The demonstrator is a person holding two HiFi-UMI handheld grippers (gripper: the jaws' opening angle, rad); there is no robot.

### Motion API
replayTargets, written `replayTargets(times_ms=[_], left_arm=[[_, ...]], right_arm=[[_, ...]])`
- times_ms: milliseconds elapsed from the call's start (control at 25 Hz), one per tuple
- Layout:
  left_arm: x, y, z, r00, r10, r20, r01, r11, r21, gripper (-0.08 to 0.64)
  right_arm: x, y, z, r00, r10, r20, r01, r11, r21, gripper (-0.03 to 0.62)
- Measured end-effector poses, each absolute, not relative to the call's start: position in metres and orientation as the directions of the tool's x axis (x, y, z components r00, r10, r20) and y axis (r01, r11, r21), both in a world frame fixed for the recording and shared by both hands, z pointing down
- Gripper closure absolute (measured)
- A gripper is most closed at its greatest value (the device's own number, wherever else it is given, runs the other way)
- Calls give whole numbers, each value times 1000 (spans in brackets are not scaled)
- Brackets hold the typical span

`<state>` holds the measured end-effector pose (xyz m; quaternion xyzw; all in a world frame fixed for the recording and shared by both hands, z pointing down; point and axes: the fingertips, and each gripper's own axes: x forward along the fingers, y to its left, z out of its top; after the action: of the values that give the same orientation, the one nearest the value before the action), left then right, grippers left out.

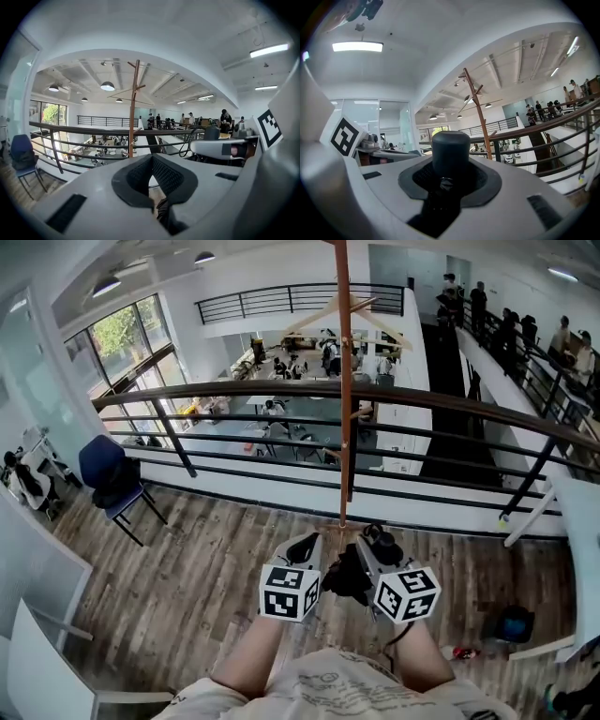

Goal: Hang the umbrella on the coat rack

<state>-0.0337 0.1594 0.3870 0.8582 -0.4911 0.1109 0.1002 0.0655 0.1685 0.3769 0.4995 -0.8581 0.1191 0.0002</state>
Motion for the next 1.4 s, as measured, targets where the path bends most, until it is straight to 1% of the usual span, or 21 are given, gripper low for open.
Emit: replayTargets(times_ms=[160,480,680,840,1160,1400], left_arm=[[-26,134,387,469,-836,286,-880,-468,77,555],[-18,94,410,459,-832,311,-886,-454,94,555],[-32,67,426,476,-824,307,-879,-458,132,555],[-39,22,425,507,-811,292,-862,-474,181,555],[-69,-78,410,528,-806,269,-849,-512,132,555],[-91,-136,417,566,-776,279,-824,-543,162,555]], right_arm=[[76,146,379,-537,-834,126,-840,514,-174,466],[90,105,400,-538,-826,167,-842,516,-161,466],[71,78,411,-547,-819,173,-836,529,-145,466],[60,35,409,-553,-816,170,-833,537,-134,466],[19,-55,398,-578,-800,161,-816,568,-106,468],[-7,-108,393,-565,-806,175,-825,558,-94,468]])
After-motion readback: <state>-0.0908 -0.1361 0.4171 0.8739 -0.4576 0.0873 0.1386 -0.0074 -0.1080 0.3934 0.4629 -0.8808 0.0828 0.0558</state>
